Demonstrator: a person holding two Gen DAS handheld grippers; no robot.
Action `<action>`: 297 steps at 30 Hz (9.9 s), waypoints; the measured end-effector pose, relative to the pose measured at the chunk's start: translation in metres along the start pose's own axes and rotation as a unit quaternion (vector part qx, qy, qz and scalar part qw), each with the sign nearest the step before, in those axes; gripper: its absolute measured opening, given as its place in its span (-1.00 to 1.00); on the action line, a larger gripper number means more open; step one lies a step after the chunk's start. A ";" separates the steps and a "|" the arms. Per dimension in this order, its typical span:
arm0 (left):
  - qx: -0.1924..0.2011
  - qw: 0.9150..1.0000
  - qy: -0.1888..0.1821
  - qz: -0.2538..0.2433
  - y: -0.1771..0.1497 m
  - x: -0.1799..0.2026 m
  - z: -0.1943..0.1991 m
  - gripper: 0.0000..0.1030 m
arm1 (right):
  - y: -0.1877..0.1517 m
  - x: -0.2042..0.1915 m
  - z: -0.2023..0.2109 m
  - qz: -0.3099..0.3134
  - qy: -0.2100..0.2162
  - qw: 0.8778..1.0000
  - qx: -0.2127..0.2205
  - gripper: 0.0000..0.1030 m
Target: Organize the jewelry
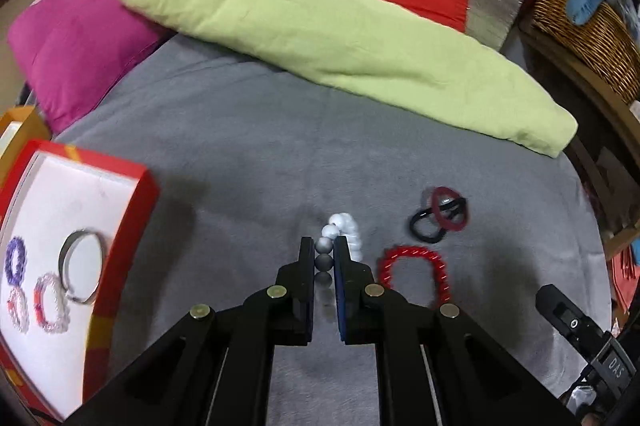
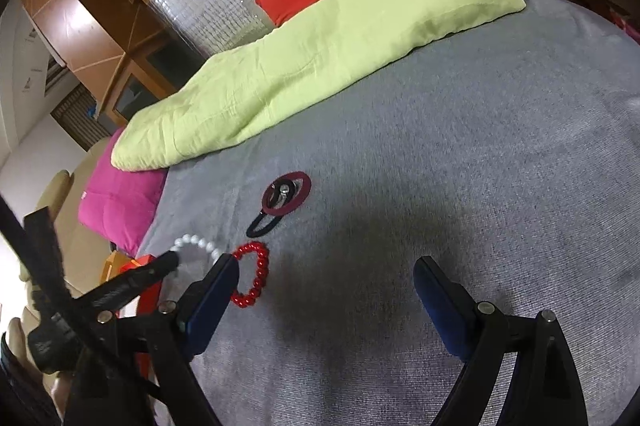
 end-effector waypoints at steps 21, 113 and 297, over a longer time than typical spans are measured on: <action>-0.066 0.998 0.006 0.017 -0.008 -0.033 -0.037 -0.81 | 0.012 -0.082 -0.078 0.167 -0.156 0.964 -0.133 -0.81; 0.035 0.998 0.017 -0.042 -0.011 0.001 -0.010 -0.81 | -0.014 -0.019 -0.003 0.102 -0.021 0.994 -0.030 -0.81; 0.001 0.993 0.055 0.107 0.014 -0.289 0.016 -0.81 | -0.032 -0.339 -0.212 0.238 0.073 0.954 -0.165 -0.80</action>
Point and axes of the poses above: each gripper's, at about its wrist camera, not at the fingertips, and z roughly against the way its jaws point, x to its right, y to its top, the point moved 2 cm from there along -z, roughly the way its jaws point, and after that the axes turned 11 degrees about -x, right-handed, at the moved point
